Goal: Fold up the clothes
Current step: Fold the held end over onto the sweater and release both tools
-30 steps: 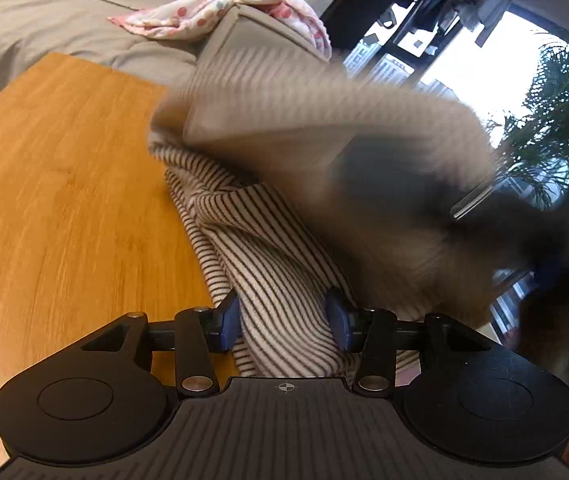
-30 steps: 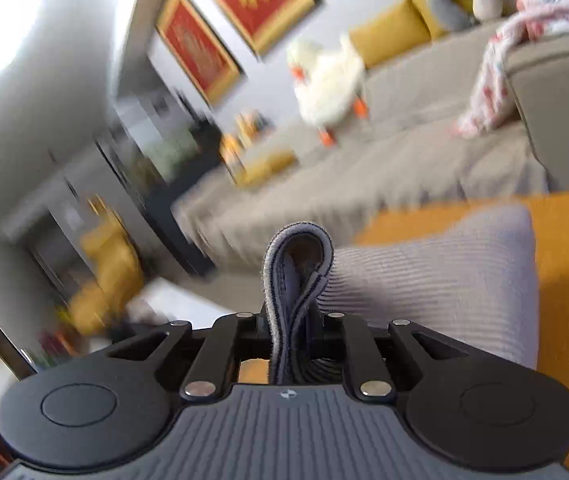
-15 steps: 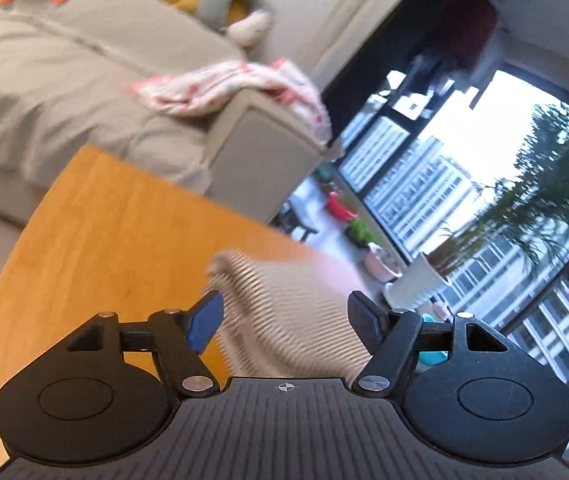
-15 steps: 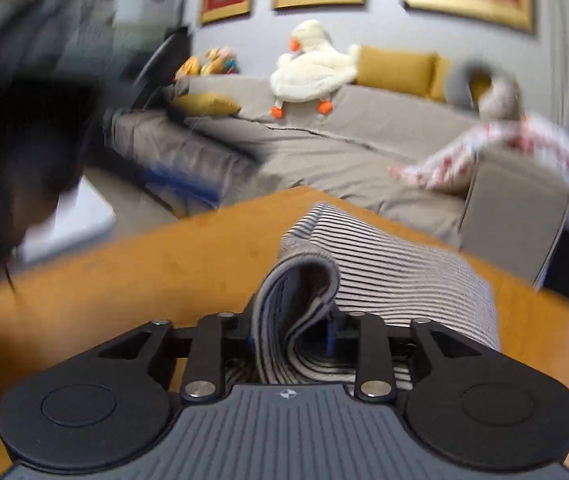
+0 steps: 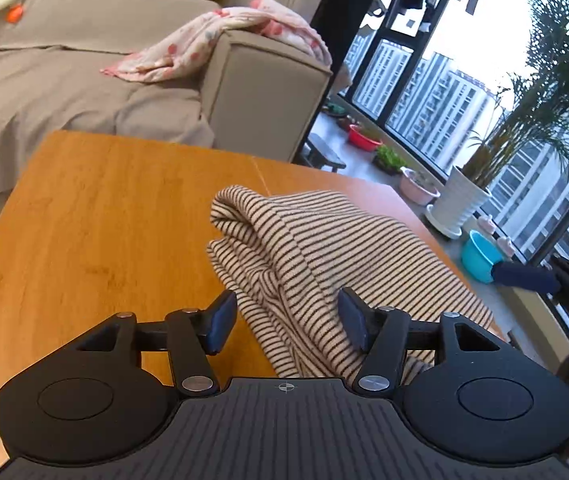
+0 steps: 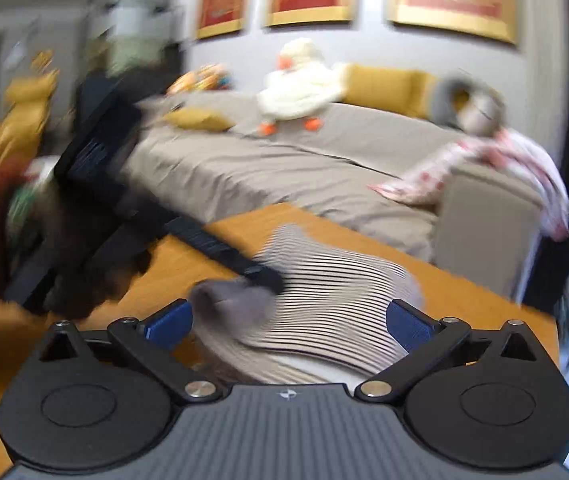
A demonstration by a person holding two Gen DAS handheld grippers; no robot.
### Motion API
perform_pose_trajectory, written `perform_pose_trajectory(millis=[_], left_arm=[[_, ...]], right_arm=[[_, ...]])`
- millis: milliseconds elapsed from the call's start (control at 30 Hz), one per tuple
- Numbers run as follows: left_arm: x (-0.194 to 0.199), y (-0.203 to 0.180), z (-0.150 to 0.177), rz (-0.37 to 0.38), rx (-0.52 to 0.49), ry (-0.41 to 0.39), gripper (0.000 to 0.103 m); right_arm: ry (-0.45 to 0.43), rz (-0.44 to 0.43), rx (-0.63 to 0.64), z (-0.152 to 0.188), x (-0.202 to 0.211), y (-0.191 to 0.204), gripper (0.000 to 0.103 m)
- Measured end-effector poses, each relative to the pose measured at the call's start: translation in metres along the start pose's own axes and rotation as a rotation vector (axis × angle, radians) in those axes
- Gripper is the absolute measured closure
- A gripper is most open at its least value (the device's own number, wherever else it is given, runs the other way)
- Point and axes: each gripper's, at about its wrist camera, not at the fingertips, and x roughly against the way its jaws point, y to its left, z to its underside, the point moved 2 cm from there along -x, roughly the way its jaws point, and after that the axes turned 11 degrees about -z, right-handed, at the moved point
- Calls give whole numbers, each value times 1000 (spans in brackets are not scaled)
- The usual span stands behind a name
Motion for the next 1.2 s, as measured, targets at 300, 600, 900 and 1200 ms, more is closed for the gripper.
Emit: perform_pose_trajectory(millis=[300,600,900,1200], left_arm=[[-1,11,3,18,6,7,38],[-4,30,3,18,32,1,34],[27,11,-12,35,8,-61,40],[14,-11,11,183,67,29,61]], right_arm=[[12,-74,-712,32,-44,-104,0],[102,-165,-471,6,-34,-60,36],[137,-49,-420,28,-41,-47,33],[123,-47,-413,26,-34,-49,26]])
